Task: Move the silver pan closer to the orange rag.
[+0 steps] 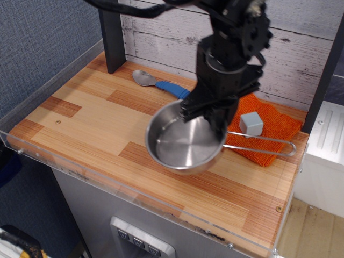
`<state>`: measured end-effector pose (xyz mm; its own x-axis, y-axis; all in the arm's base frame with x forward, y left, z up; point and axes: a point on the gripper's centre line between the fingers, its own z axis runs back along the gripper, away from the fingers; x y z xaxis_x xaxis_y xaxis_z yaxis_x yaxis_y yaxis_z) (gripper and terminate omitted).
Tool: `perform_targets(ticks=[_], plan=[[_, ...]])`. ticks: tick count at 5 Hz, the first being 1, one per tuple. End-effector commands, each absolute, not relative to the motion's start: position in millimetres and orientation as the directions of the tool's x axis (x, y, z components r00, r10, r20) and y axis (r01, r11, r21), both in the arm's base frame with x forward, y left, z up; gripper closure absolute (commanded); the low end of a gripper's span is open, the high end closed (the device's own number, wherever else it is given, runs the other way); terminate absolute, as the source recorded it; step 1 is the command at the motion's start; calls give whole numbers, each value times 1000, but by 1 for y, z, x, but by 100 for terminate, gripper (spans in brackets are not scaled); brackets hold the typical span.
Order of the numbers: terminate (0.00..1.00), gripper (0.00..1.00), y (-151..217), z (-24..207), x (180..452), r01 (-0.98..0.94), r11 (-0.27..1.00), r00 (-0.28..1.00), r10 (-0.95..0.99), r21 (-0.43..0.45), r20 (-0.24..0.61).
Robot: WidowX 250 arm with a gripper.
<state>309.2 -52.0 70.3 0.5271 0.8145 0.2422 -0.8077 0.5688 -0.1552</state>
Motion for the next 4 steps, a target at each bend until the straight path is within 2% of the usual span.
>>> perform_targets(ticks=[1,3,4], plan=[[0,100,-80,65,297,-761,625,583,776,-171,239],[0,100,-95,41,293,-745,654,621,752,-133,218],[0,100,-94,39,291,-769,632,606,769,-99,205]])
